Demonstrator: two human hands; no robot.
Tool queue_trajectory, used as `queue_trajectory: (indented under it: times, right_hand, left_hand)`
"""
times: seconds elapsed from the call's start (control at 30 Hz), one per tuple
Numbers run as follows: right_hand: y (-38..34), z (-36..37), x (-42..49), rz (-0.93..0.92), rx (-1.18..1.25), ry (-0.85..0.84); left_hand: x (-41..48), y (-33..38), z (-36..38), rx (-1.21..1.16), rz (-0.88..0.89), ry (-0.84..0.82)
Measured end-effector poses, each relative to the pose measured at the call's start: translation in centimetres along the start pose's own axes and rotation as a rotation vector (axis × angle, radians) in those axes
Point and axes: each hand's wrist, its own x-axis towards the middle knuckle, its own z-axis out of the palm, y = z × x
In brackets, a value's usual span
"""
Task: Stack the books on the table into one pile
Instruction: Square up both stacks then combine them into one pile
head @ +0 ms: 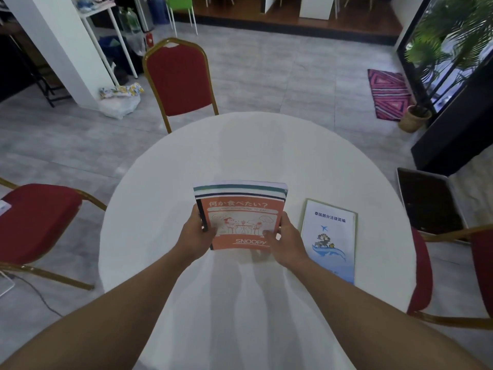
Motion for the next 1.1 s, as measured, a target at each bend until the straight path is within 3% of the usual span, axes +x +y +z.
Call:
queue_trajectory:
  times: [0.33, 0.53, 0.77, 1.1]
  right_hand:
    - [0.6, 0.1, -0.2, 0.007, 0.02, -0.062]
    - [-1.0, 1.2, 1.1, 0.16, 0.238, -0.078]
    - [0.9, 4.0, 2.1, 0.329, 0.123, -0.136]
    - [4.0, 6.2, 2.8, 0.265, -0.252, -0.097]
  left_hand:
    - [0.0, -1.0, 0.1, 0.05, -0.063, 0.017]
    - [1.7, -0.4, 0.7, -0.075, -0.221, 0.046]
    - [3.2, -4.3, 1.7, 0.101, -0.382, 0.026]
    - [4.3, -8.0, 3.3, 0.639, -0.388, -0.048]
